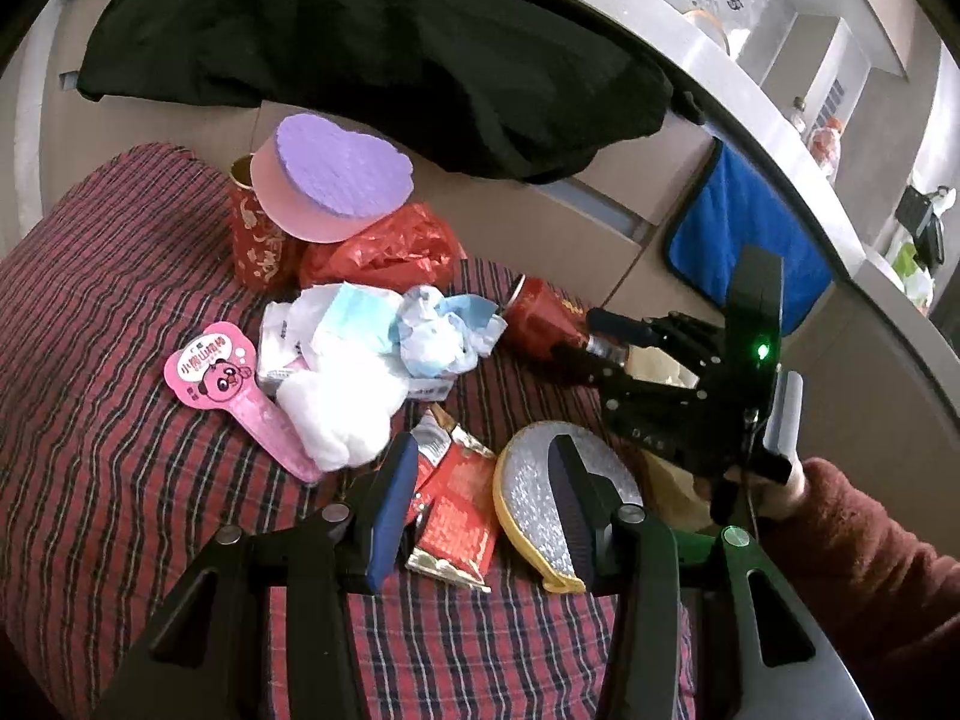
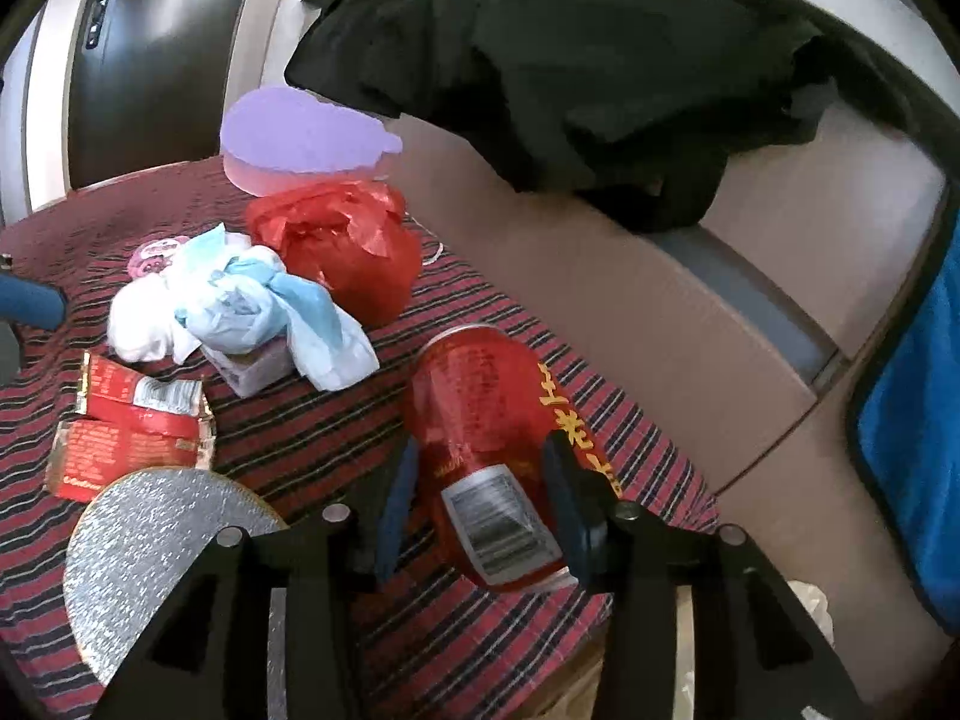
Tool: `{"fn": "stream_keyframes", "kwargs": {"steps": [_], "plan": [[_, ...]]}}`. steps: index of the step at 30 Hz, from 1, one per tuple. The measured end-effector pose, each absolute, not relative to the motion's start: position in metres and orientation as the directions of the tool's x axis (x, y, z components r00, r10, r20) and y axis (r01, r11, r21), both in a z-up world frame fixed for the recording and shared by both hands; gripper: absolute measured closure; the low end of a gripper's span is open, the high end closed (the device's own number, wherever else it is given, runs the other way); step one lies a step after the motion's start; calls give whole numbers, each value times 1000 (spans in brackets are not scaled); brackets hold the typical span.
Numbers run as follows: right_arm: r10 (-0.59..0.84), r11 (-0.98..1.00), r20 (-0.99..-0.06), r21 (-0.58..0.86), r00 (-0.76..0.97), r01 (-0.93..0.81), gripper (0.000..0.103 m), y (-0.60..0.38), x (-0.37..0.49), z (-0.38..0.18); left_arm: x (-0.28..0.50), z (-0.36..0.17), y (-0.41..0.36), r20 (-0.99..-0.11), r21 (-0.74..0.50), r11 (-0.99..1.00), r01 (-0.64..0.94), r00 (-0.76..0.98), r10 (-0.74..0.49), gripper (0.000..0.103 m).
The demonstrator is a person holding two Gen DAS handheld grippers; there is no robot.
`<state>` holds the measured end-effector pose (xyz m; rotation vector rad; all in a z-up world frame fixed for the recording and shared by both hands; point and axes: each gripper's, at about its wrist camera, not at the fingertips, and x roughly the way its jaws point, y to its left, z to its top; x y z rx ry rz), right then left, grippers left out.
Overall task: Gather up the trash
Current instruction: 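Close the right tool around the red can, then grasp the silver glitter pad by its yellow rim with the left tool while the right tool holds the can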
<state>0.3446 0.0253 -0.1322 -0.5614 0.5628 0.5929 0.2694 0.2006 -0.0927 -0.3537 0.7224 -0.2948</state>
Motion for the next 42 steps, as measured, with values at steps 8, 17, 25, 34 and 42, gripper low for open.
{"fn": "stream_keyframes", "kwargs": {"steps": [8, 17, 25, 34, 42], "plan": [[279, 624, -646, -440, 710, -646, 56, 44, 362, -141, 273, -96, 205, -583, -423, 896, 134, 717, -382, 57], [265, 795, -702, -229, 661, -562, 57, 8, 430, -124, 275, -93, 197, -585, -419, 897, 139, 715, -383, 57], [436, 880, -644, 160, 628, -447, 62, -56, 469, -110, 285, -98, 191, -609, -410, 903, 130, 698, -377, 57], [456, 826, -641, 48, 618, -561, 58, -41, 448, -117, 295, -101, 189, -629, -401, 908, 118, 685, -367, 57], [519, 832, -526, 128, 674, -540, 55, -77, 424, -84, 299, -101, 188, -623, -422, 898, 122, 681, -386, 57]]}}
